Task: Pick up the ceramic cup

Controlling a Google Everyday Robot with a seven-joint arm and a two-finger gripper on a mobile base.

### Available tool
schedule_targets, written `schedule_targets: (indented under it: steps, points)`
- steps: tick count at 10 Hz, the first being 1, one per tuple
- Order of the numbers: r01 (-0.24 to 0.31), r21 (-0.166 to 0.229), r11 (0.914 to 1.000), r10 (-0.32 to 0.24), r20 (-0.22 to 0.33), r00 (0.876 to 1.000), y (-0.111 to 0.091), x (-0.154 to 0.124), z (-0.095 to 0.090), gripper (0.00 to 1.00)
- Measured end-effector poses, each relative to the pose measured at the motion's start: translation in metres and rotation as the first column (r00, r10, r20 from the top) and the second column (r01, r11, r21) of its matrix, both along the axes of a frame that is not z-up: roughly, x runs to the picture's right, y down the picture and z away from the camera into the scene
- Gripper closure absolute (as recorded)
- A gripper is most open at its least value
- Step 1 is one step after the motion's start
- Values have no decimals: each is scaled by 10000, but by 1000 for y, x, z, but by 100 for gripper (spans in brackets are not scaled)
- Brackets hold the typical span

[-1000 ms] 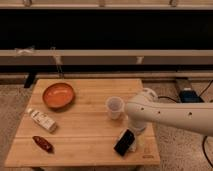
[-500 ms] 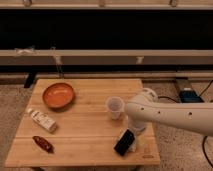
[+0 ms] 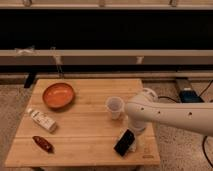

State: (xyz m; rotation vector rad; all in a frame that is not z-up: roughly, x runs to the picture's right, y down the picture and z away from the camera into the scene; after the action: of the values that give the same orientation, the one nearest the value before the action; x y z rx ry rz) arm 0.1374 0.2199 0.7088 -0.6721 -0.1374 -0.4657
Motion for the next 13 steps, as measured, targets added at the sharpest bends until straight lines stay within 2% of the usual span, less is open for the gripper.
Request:
schedule_targets:
  steps: [8, 9, 11, 12, 13]
  points:
    - [82, 85, 9999, -83, 9, 10000, -3, 1, -1, 20]
    - [184, 263, 9995, -187, 122, 9997, -11, 0, -1, 20]
    - [464, 695, 9965, -493, 414, 9979, -45, -4, 2, 20]
    - [693, 917, 9934, -753, 640, 9951, -69, -14, 7, 20]
    - [910, 1086, 9899, -1002, 828, 9915, -85, -26, 10, 20]
